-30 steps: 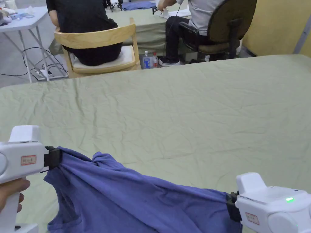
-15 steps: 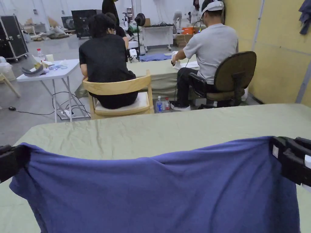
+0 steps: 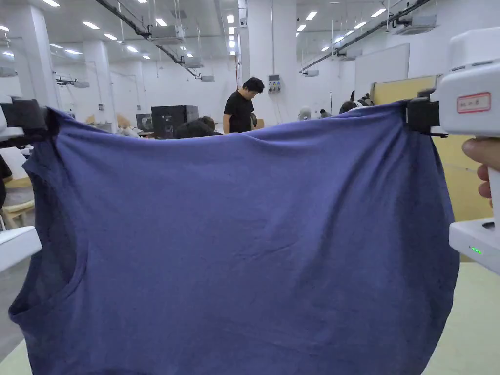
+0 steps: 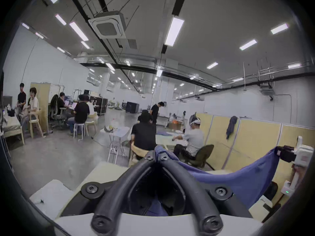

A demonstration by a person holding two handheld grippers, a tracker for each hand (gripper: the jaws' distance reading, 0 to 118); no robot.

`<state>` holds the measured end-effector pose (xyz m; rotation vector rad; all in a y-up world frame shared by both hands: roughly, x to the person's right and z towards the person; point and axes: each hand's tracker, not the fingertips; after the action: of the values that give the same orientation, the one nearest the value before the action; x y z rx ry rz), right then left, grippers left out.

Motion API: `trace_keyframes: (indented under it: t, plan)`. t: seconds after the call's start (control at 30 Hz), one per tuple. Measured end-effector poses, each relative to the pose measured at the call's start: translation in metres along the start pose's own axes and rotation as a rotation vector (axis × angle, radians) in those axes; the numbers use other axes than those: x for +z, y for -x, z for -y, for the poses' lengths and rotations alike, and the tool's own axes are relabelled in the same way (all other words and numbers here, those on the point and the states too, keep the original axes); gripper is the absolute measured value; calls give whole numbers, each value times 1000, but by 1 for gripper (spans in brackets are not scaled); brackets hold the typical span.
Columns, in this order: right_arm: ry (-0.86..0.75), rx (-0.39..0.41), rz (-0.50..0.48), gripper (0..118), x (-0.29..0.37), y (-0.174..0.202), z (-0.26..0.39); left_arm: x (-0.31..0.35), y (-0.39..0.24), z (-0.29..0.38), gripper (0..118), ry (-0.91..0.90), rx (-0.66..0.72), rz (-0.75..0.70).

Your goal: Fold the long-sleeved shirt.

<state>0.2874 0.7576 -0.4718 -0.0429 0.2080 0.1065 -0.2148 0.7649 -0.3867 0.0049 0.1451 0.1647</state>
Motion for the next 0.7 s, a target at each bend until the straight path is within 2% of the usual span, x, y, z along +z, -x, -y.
trace_keyframes:
  t: [0.13,0.2,0.23,0.33,0.57,0.7]
  plan:
    - [39,33,16,8,-50,1,-46,-44,-5,-52,0,-38,3,-16]
    - [51,82,48,8,-75,6,-66,-63,-11,-71,0,-73,-14,-24]
    - [48,63,47,8,-88,6,-74,-73,-14,-79,0,-79,-18,-32]
    - [55,74,69,8,-130,9,-93,-100,-20,-89,0,-106,-41,-44]
    - [97,34,71,8,-219,2,-86,-181,-13,-64,0,-61,-84,-117]
    - [125,70,73,8,-265,6,-53,-227,-9,-23,0,-24,-93,-140]
